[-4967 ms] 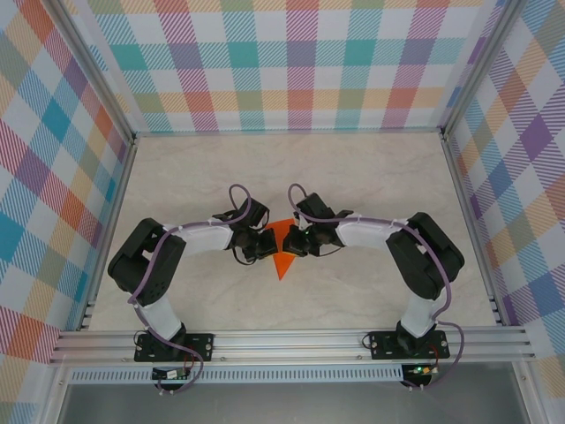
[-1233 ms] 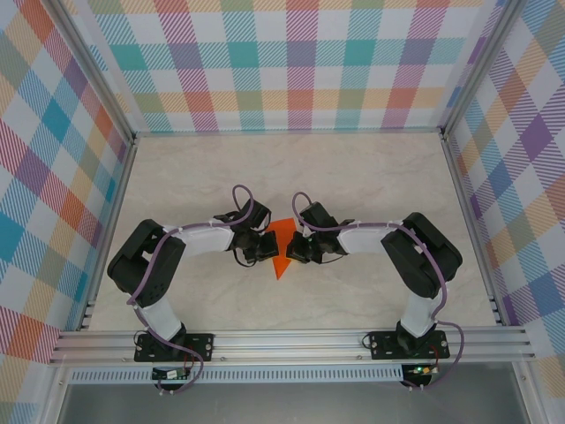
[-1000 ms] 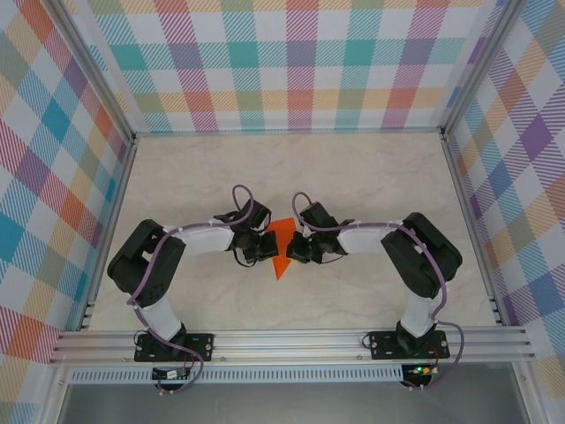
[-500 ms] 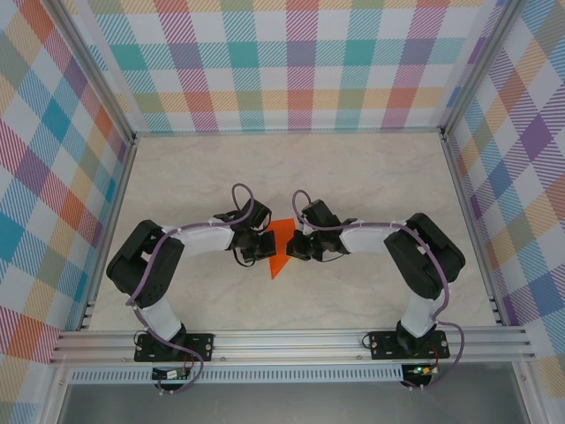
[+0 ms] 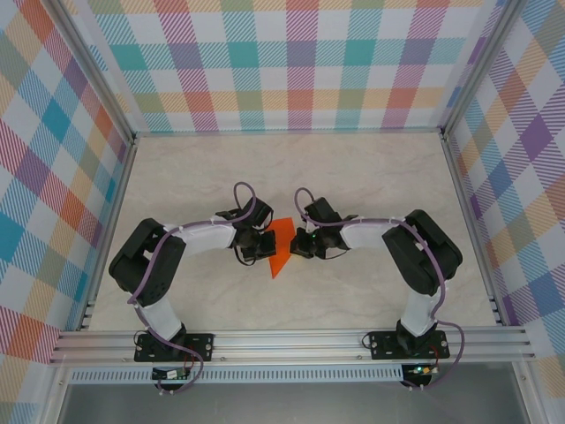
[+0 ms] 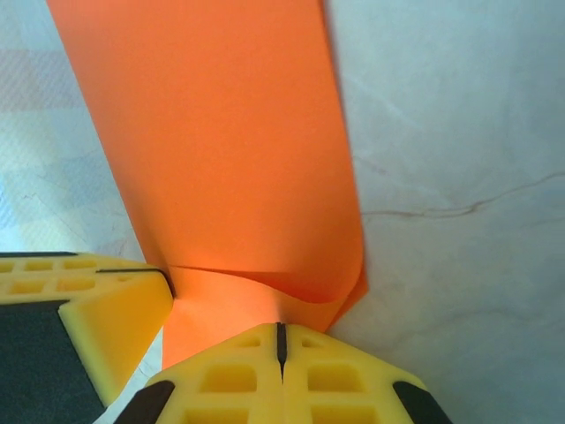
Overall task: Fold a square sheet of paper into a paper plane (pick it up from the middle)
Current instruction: Third fold the triangle at the center of the table.
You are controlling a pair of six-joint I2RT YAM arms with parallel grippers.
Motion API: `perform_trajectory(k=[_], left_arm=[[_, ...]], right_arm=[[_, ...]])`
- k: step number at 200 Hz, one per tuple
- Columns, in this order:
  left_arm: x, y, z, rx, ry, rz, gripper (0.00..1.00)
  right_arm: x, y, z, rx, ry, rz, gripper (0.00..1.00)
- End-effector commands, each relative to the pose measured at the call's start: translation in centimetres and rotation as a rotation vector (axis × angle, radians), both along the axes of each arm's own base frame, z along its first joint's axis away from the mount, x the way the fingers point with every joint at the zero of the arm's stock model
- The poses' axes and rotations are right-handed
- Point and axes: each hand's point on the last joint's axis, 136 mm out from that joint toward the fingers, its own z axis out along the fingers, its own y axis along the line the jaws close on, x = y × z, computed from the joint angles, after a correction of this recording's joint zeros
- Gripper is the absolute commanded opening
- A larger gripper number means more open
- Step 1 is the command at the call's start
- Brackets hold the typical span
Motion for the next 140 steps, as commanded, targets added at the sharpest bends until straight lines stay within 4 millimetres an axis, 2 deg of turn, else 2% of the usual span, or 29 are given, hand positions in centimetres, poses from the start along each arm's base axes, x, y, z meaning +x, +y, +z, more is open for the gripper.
perform_trajectory(k=[1, 36, 67, 83, 110, 140], left_arm=[[-2.1, 3.4, -3.3, 0.181, 0.083, 0.008, 0.00], [-2.2, 3.4, -3.6, 0.185, 0.086, 0.001, 0.00], [-2.0, 3.3, -3.5, 0.184, 0.078, -0.005, 0.00], [-1.8, 3.2, -3.5, 0.180, 0.067, -0.015, 0.00], [-1.4, 2.9, -3.3, 0.182, 0.043, -0.055, 0.00], [-0.6, 2.6, -2.8, 0.188, 0.007, -0.104, 0.00]], right_arm=[[1.8, -1.6, 0.0, -0.063, -0.002, -0.093, 0.04], [3.2, -2.5, 0.9, -0.069, -0.009, -0.145, 0.03], [3.4, -1.2, 3.9, 0.041, -0.099, -0.094, 0.04], [2.9, -0.6, 4.7, 0.089, -0.112, -0.057, 0.04], [1.7, 0.9, 3.9, 0.132, -0.064, 0.017, 0.04], [1.5, 2.1, 2.7, 0.150, -0.008, 0.054, 0.04]])
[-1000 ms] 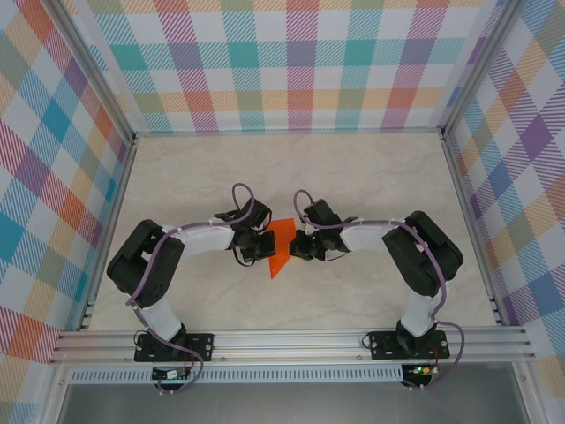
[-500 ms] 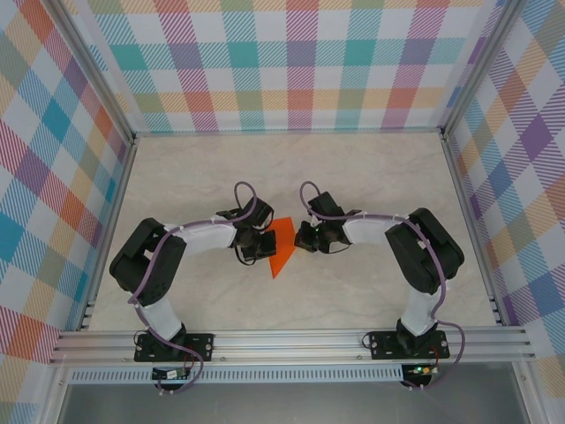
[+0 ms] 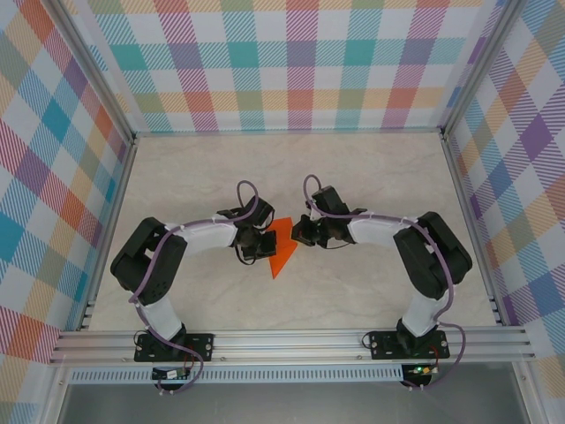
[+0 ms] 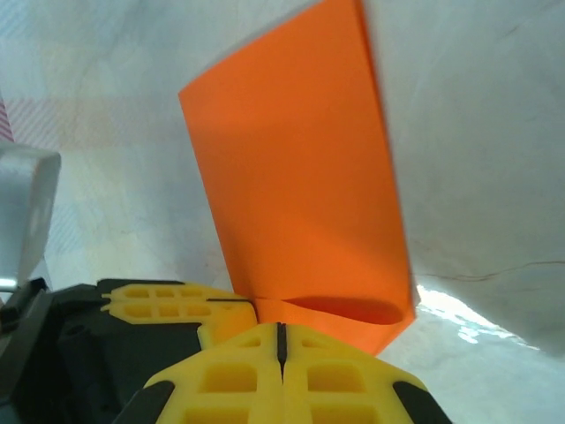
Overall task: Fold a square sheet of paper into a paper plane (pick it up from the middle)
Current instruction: Third fold the triangle at the center of the table.
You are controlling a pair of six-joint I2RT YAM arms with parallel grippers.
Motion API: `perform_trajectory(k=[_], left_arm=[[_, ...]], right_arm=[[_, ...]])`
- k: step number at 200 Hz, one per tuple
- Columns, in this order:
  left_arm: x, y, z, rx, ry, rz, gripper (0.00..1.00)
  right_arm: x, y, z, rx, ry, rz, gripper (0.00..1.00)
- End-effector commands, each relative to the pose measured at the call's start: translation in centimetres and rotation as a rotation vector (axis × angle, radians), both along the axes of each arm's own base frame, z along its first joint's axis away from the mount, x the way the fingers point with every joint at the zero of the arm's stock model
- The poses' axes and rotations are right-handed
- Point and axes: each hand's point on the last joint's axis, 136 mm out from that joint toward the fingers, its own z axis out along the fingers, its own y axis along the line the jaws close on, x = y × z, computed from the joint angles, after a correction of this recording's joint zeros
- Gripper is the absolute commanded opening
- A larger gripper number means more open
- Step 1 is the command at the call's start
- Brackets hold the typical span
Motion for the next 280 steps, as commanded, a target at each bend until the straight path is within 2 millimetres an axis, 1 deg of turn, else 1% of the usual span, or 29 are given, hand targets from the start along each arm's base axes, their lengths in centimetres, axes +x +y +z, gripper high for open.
perform_trajectory(k=[1, 34, 53, 70, 85, 99, 112, 121, 135, 153, 164, 172, 176, 178, 182, 216, 244, 280], left_arm=[[-0.7, 2.7, -2.8, 0.168, 0.015, -0.043, 0.00], [0.1, 2.1, -2.5, 0.163, -0.011, -0.088, 0.00], [0.3, 1.9, -2.3, 0.157, -0.016, -0.091, 0.00], [0.3, 1.8, -1.9, 0.147, -0.024, -0.090, 0.00], [0.4, 1.6, -1.5, 0.134, -0.035, -0.092, 0.00], [0.6, 1.3, -0.9, 0.112, -0.050, -0.092, 0.00], [0.9, 0.8, -0.1, 0.083, -0.065, -0.081, 0.00], [1.2, 0.2, 0.8, 0.047, -0.078, -0.071, 0.00], [1.7, -0.9, 2.9, -0.019, -0.104, -0.060, 0.00], [2.1, -1.8, 5.3, -0.096, -0.136, -0.020, 0.02], [1.9, -2.3, 6.0, -0.141, -0.139, 0.005, 0.02], [1.6, -2.4, 6.1, -0.161, -0.132, 0.028, 0.03], [1.0, -2.3, 5.7, -0.162, -0.114, 0.036, 0.03], [1.3, -2.7, 6.0, -0.182, -0.128, 0.038, 0.03], [1.1, -3.0, 6.0, -0.198, -0.127, 0.042, 0.03], [-1.4, -3.8, 4.9, -0.269, -0.064, 0.090, 0.02], [-2.3, -3.4, 3.2, -0.245, -0.013, 0.114, 0.02], [-3.3, -3.4, 1.3, -0.223, 0.065, 0.124, 0.01]], right_arm=[[-0.5, 1.5, -0.6, 0.042, 0.033, 0.071, 0.04], [-0.6, 0.7, -2.3, -0.021, 0.057, 0.051, 0.03], [-1.3, -0.2, -3.7, -0.057, 0.086, 0.036, 0.03], [-2.2, -0.9, -4.8, -0.068, 0.125, 0.012, 0.03], [-3.0, -1.3, -5.3, -0.059, 0.155, -0.013, 0.03], [-3.5, -1.5, -5.2, -0.052, 0.164, -0.036, 0.03], [-3.7, -1.5, -5.0, -0.059, 0.163, -0.050, 0.03], [-3.7, -1.6, -5.1, -0.073, 0.167, -0.068, 0.03], [-3.6, -1.8, -5.3, -0.084, 0.176, -0.098, 0.03], [-3.3, -2.0, -5.6, -0.095, 0.187, -0.130, 0.03], [-3.4, -2.1, -5.8, -0.104, 0.196, -0.144, 0.03], [-3.3, -2.2, -5.9, -0.108, 0.204, -0.153, 0.03], [-3.3, -2.2, -6.0, -0.111, 0.209, -0.155, 0.03], [-3.3, -2.2, -6.0, -0.112, 0.209, -0.155, 0.03], [-3.4, -2.3, -6.2, -0.117, 0.214, -0.158, 0.03], [-3.5, -2.4, -6.6, -0.132, 0.234, -0.166, 0.03], [-3.6, -2.5, -6.8, -0.144, 0.245, -0.164, 0.03], [-3.6, -2.7, -6.9, -0.156, 0.251, -0.167, 0.03]])
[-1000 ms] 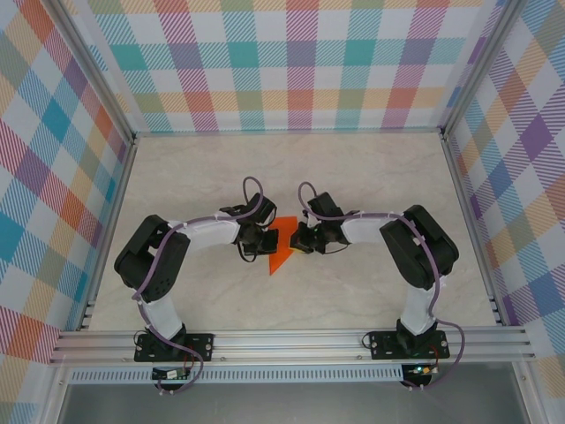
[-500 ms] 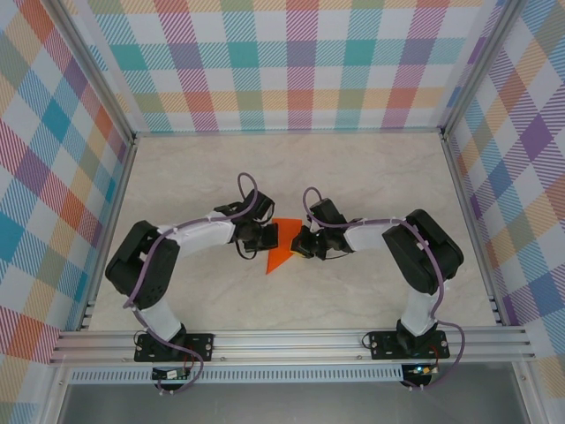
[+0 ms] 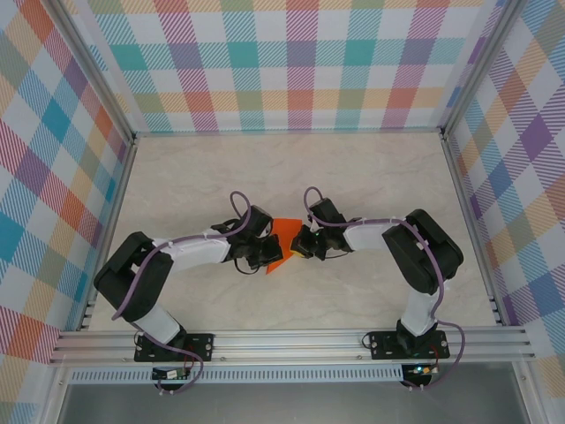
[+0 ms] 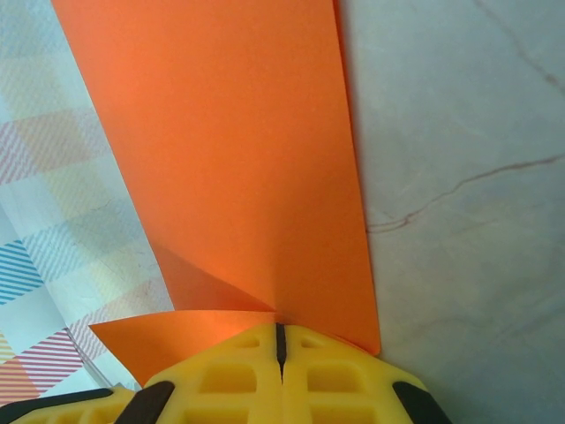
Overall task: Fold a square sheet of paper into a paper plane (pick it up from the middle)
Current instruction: Third fold the triangle at the center of the table.
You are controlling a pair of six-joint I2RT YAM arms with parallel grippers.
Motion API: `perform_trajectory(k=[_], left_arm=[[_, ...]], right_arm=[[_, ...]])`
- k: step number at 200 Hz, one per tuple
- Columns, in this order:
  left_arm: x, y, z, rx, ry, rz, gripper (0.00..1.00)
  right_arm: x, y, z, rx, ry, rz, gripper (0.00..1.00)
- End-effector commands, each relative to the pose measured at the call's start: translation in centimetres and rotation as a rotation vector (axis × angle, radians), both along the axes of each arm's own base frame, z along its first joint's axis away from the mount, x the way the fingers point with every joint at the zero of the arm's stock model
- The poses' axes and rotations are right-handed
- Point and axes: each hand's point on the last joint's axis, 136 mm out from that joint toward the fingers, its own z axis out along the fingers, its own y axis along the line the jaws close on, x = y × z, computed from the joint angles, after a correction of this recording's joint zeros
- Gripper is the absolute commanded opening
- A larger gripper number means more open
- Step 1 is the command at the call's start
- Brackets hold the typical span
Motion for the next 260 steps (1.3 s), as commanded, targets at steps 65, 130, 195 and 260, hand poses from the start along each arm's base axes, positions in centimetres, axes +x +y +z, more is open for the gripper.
perform_trajectory(k=[65, 130, 195, 260], left_arm=[[-1.1, 1.6, -2.7, 0.103, 0.054, 0.023, 0.00], [-1.2, 3.2, -3.9, 0.191, 0.044, 0.031, 0.00], [-1.6, 0.4, -0.3, 0.034, 0.003, -0.020, 0.00], [-2.4, 0.5, -1.6, 0.038, 0.035, -0.018, 0.00]], right_arm=[[-2.0, -2.5, -3.9, -0.151, 0.113, -0.029, 0.03], [-2.1, -2.5, -4.1, -0.157, 0.118, -0.026, 0.03], [-2.1, -2.5, -4.1, -0.157, 0.118, -0.023, 0.03], [-2.2, -2.5, -4.4, -0.162, 0.128, -0.020, 0.03]])
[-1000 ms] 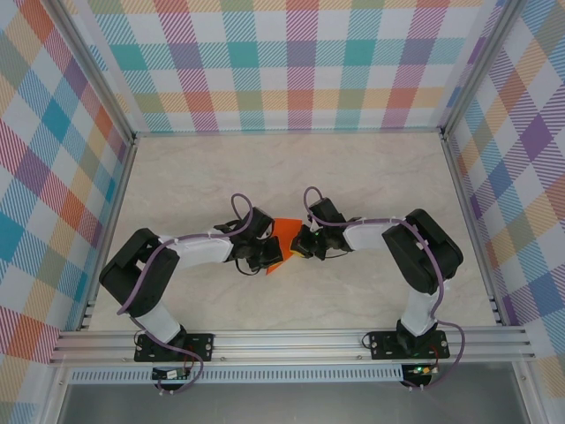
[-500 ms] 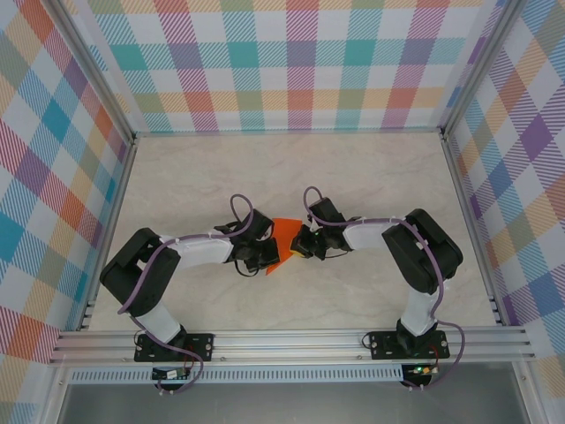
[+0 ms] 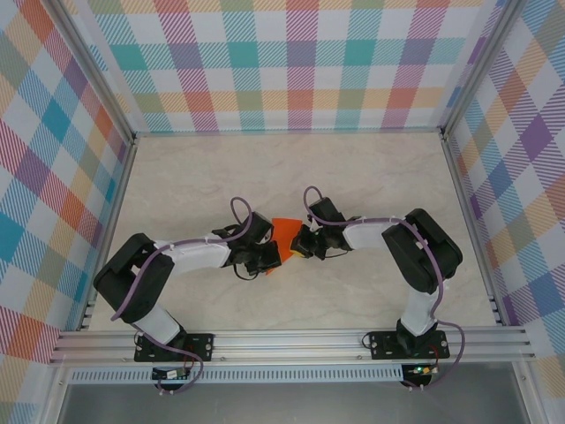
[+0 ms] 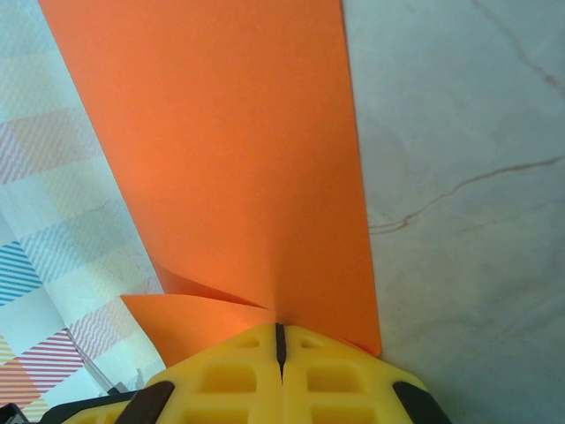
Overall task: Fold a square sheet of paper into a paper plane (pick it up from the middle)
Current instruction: Third fold the triangle at the center of the table.
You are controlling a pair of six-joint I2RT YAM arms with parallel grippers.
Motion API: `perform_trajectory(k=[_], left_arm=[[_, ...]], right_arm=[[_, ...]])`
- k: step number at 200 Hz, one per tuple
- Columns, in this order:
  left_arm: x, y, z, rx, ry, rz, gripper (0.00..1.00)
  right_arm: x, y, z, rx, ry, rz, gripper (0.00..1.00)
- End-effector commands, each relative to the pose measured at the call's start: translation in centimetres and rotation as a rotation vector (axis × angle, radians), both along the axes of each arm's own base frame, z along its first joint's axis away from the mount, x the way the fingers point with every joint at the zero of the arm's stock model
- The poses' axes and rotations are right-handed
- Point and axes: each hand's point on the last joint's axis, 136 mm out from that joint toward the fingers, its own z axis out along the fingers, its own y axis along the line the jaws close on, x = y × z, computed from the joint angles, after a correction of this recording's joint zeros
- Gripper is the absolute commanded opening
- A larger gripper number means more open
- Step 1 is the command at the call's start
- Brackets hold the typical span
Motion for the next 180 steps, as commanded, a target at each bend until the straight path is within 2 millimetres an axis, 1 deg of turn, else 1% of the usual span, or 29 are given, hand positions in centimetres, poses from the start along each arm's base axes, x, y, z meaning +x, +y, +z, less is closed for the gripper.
perform_trajectory(k=[1, 22, 68, 117, 167, 180], left_arm=[[-0.9, -0.2, -0.4, -0.004, 0.024, -0.013, 0.00], [-1.0, 0.1, -0.7, 0.014, 0.025, -0.014, 0.00], [-1.1, 1.8, -1.6, 0.105, 0.022, 0.002, 0.00], [-1.3, 2.1, -2.4, 0.125, 0.035, 0.002, 0.00], [-2.1, 3.4, -3.5, 0.187, 0.063, 0.006, 0.00], [-2.1, 3.4, -3.5, 0.190, 0.064, 0.002, 0.00]], right_arm=[[-2.2, -2.6, -4.3, -0.156, 0.112, -0.022, 0.03], [-2.2, -2.6, -4.3, -0.158, 0.113, -0.022, 0.03], [-2.2, -2.7, -4.4, -0.160, 0.117, -0.022, 0.03], [-2.3, -2.7, -4.5, -0.164, 0.120, -0.022, 0.03], [-2.3, -2.7, -4.5, -0.165, 0.121, -0.021, 0.03], [-2.3, -2.7, -4.5, -0.165, 0.120, -0.020, 0.03]])
